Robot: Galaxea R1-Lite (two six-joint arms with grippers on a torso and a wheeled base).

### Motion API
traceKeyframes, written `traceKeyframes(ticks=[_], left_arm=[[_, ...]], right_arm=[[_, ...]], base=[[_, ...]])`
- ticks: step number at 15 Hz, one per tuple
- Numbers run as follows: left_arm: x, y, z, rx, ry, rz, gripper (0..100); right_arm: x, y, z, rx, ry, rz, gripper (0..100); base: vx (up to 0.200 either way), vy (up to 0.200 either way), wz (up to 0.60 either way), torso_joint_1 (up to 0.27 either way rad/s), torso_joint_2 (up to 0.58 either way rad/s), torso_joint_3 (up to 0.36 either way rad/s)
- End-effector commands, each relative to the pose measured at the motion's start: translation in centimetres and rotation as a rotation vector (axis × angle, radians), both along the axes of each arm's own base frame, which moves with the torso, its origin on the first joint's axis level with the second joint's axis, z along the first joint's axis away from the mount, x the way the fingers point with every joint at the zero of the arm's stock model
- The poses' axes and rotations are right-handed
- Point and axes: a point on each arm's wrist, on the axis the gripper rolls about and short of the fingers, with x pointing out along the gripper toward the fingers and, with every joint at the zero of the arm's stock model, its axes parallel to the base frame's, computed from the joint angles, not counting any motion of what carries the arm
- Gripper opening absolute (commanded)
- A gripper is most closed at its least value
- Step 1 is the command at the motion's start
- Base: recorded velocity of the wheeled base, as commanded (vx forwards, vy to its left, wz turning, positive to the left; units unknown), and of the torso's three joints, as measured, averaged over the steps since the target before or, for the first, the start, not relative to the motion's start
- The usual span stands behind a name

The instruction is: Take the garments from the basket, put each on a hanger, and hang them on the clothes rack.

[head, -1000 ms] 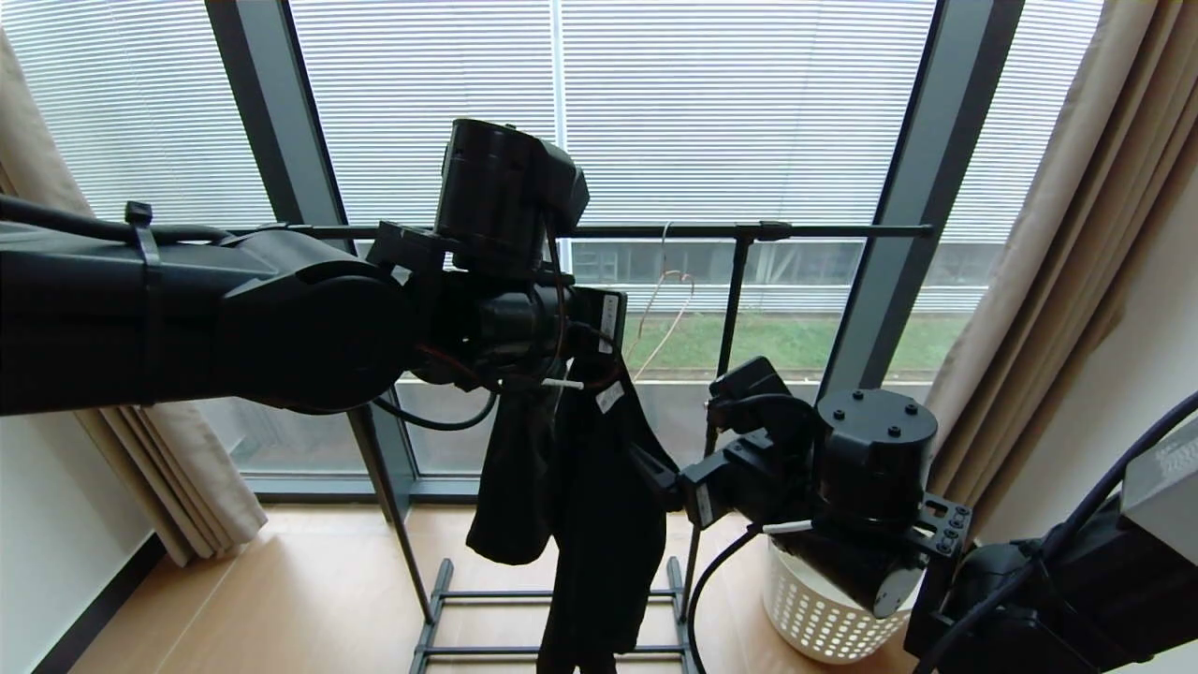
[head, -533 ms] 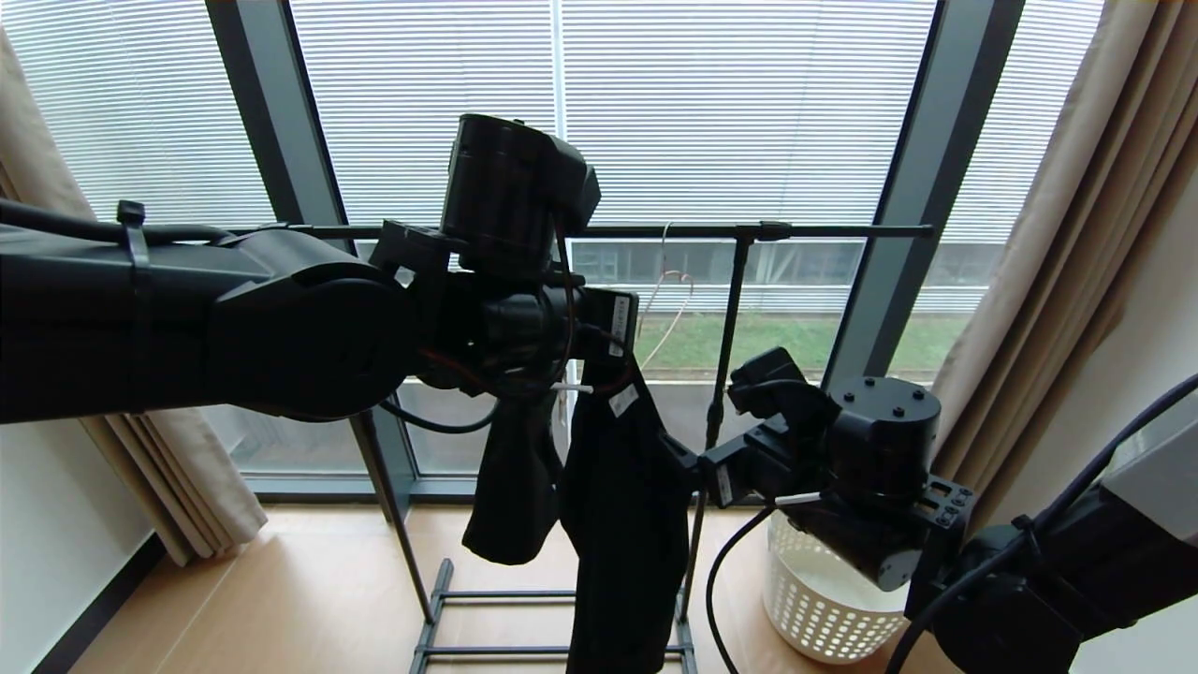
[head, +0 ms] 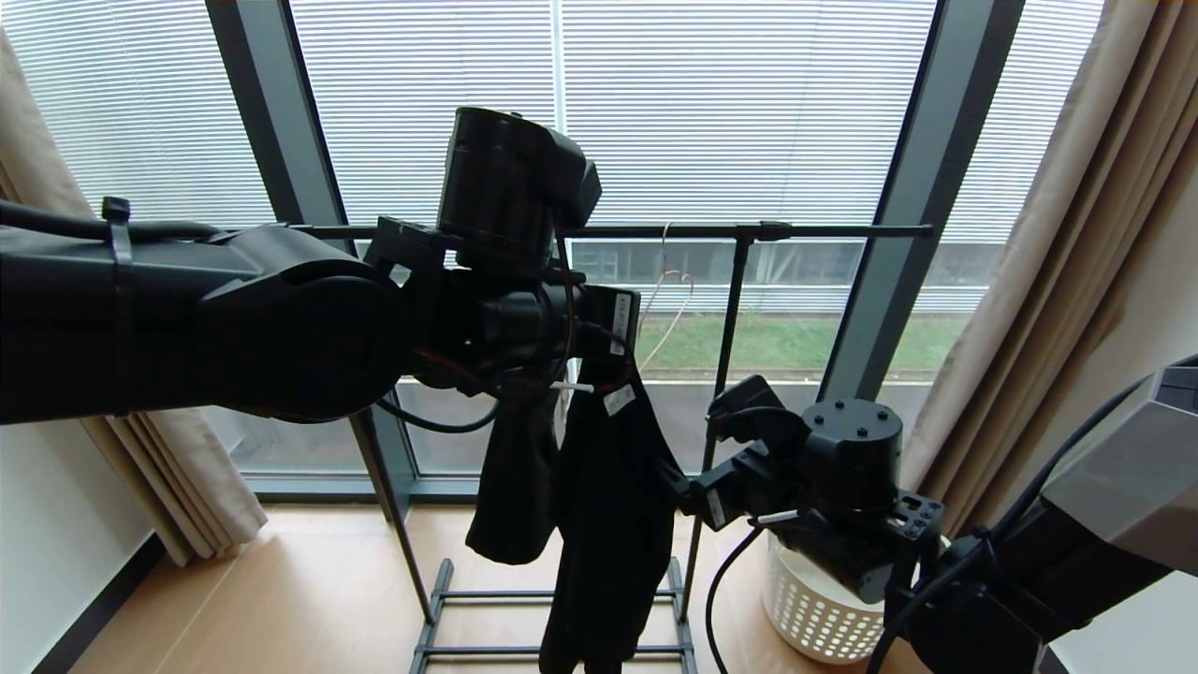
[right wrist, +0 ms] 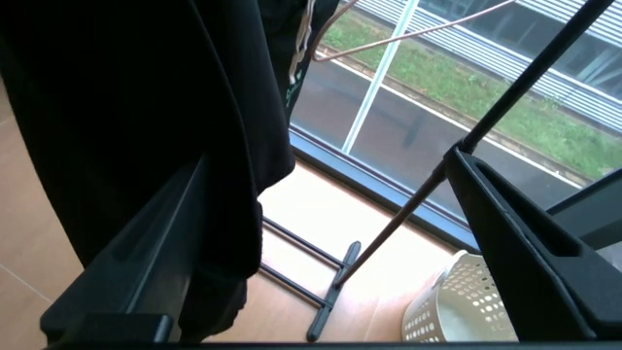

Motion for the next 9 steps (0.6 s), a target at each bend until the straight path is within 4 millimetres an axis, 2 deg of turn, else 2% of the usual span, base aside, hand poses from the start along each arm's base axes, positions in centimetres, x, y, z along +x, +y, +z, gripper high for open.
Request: traceKeyframes(ticks=[1, 9], left_arm=[[-0.21, -0.11, 0.01, 0.001, 0.001, -0.005, 0], [-1.08, -0.96, -0.27, 0.007, 0.008, -0.037, 0]], right_arm=[[0.09, 0.31, -0.75, -0.010, 0.014, 0.006, 100], [0.38, 0.65, -0.44, 0.000, 0.001, 0.009, 100]], base=[[0.000, 0.000, 0.00, 0.000, 0.00, 0.000], [0.000, 0.000, 0.00, 0.000, 0.00, 0.000]])
